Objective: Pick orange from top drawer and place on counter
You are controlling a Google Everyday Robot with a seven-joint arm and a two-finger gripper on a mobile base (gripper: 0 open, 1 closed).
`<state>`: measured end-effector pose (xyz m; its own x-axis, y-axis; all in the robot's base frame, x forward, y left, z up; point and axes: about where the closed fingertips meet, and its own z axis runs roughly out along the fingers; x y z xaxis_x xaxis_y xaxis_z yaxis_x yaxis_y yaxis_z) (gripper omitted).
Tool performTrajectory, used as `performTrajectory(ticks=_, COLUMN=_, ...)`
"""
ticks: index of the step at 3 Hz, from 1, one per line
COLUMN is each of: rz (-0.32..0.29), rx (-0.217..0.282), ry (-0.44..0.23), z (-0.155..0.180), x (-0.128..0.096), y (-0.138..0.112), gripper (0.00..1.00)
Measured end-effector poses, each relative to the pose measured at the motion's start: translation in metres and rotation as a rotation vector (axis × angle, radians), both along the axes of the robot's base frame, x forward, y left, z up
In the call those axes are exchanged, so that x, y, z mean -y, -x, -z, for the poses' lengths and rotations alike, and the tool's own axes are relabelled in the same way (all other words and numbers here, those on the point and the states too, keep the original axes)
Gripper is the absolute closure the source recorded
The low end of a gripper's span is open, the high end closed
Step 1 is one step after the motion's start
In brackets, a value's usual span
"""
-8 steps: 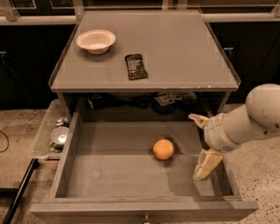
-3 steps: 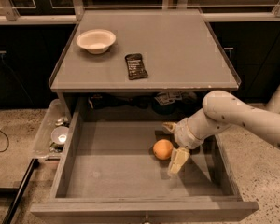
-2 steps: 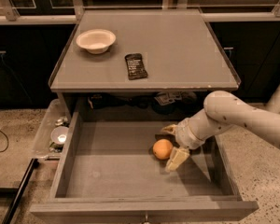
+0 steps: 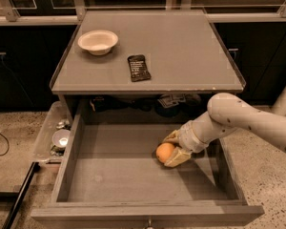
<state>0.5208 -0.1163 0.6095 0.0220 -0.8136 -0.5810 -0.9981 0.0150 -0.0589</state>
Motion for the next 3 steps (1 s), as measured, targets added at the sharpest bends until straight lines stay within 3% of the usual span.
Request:
performTrajectory(ticks=1, rz=0.0, rx=0.0, ry=0.0, z=0.0, x=0.0, y=0.0, gripper=0.89)
performTrajectory(ticks=2, rz=-0.005, rx=-0.029, ry=0.002, z=0.001, x=0.005, y=0.02, gripper=1.0)
performTrajectory(ticks=3, rz=-0.026, rx=-0.003, ry=0.003, z=-0.034, x=0.008, y=0.045, gripper=1.0)
